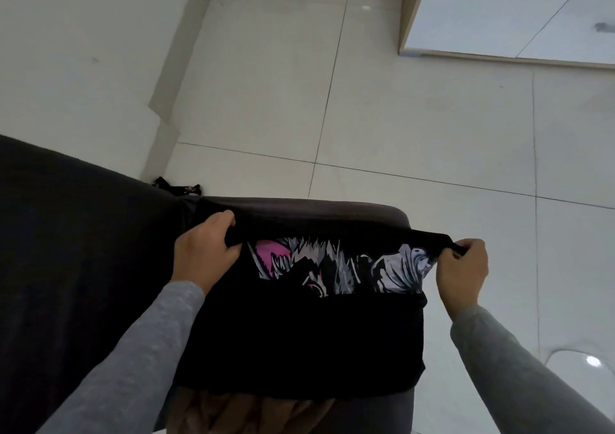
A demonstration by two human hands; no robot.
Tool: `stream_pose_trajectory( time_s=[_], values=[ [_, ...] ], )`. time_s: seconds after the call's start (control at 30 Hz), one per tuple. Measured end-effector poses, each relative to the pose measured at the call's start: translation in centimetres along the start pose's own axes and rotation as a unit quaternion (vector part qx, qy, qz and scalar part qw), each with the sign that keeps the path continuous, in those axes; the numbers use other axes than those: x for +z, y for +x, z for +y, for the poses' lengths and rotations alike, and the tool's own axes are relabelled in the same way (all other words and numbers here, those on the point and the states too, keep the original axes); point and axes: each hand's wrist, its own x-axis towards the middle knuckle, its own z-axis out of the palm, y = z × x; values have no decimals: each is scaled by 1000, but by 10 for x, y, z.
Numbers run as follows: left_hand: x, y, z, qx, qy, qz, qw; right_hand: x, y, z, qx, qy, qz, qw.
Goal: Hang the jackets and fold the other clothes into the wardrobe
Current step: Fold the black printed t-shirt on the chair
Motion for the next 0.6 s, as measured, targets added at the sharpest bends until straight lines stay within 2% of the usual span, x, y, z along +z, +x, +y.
stream_pose_trajectory(
  time_s=[0.13, 0.23, 0.33, 0.43, 0.53, 0.6],
  values=[
    [-5, -54, 11, -58, -41, -23, 997, -25, -20, 4, -16, 21, -8, 1000],
    [-2, -92, 11, -27, -45, -51, 997, -37, -35, 15, -17, 26, -6, 1000],
    [7, -121, 5, -12, -40, -120, 992, -43, -46, 30, 18, 14, -21, 1000],
    [16, -137, 1, -33, -30, -203, 978, -41, -54, 47, 16, -43, -87, 995],
    [19, -144, 0, -28, -29, -204, 978, -31, -68, 52, -23, -94, -145, 985],
    [19, -146, -3, -9, -19, -176, 984, -22, -78, 48, -62, -131, -131, 981]
  ],
)
